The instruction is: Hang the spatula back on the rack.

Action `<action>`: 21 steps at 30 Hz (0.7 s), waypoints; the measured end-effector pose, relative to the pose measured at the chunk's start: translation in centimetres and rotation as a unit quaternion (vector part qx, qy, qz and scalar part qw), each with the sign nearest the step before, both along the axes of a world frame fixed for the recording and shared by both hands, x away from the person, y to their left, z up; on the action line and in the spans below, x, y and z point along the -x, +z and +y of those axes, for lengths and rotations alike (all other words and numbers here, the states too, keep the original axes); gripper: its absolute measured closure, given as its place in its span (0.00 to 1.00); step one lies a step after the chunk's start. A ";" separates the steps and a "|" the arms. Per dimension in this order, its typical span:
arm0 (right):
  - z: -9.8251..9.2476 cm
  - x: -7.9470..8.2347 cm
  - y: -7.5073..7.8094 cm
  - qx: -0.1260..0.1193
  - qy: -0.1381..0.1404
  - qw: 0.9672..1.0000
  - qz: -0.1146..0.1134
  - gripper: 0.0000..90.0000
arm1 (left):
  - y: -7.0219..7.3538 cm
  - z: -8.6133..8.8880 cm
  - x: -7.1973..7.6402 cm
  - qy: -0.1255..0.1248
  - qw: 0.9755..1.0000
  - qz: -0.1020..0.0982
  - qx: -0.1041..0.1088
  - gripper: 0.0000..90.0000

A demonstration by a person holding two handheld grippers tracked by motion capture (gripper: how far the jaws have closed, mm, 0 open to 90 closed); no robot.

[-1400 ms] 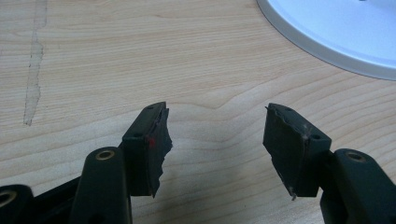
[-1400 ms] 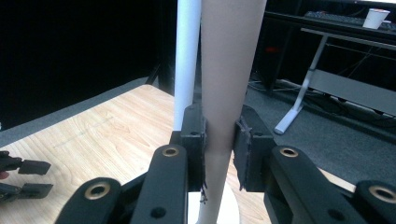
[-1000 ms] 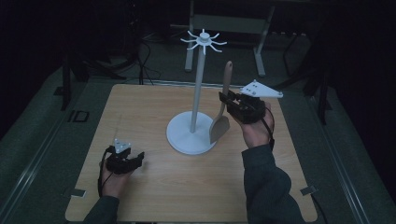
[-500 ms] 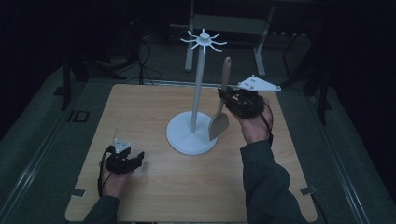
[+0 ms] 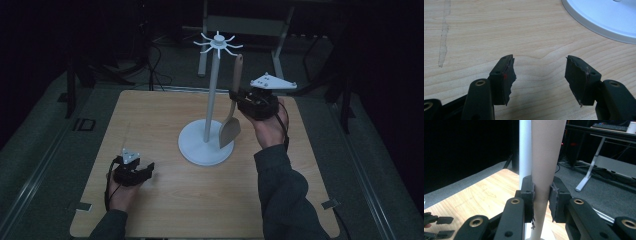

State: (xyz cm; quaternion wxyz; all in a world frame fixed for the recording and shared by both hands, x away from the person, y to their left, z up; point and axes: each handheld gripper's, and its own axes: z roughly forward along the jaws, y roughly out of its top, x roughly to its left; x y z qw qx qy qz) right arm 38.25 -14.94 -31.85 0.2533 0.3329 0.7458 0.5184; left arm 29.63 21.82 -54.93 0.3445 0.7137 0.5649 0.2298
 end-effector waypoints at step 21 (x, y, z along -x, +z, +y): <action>1.4 -1.5 0.5 0.019 0.011 1.000 0.019 0.83 | 0.0 0.0 0.0 -0.001 1.000 0.001 0.000 0.45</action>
